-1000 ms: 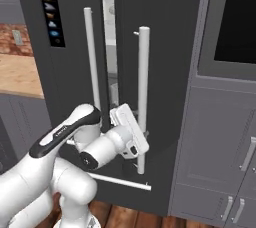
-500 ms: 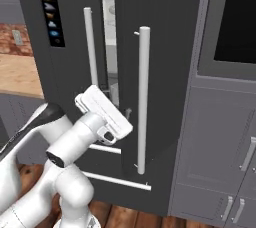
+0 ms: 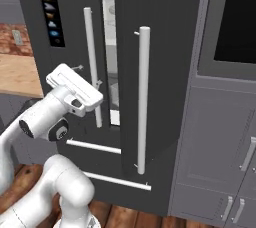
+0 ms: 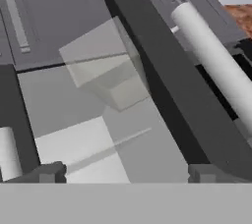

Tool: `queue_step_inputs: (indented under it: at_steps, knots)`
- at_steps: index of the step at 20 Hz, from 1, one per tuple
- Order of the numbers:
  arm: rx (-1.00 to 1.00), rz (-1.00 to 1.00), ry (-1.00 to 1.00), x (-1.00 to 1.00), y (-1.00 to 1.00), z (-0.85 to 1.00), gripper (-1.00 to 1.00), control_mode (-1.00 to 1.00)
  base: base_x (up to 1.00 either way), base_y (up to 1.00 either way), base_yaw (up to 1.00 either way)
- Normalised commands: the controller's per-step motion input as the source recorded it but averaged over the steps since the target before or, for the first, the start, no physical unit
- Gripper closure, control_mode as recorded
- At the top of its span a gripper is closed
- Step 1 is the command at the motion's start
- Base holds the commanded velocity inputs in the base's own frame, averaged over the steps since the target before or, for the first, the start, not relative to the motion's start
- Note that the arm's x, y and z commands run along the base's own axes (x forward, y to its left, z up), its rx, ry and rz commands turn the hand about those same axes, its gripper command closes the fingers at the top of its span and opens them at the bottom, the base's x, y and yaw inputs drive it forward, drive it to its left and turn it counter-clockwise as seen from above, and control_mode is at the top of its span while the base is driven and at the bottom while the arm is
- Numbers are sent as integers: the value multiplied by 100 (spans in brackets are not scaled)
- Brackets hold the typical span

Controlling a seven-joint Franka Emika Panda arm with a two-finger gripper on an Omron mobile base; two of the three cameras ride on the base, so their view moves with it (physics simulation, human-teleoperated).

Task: Take the donut and cupcake from the fridge and place them on the empty tray on the dining counter.

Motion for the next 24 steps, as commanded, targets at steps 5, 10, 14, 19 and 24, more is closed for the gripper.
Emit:
queue_step_inputs:
  at_steps: [5, 10, 14, 19, 24]
  knots:
    - [-7, -22, 23, 80, -22, -1, -100, -100, 0, 0, 0]
    - [-8, -46, 27, 81, -18, 0, -100, -100, 0, 0, 0]
    - [-2, -14, 23, 84, 0, 0, -100, -100, 0, 0, 0]
    - [0, -3, 23, 65, -18, 0, -100, -100, 0, 0, 0]
    - [23, -19, 27, -35, -100, 10, -100, -100, 0, 0, 0]
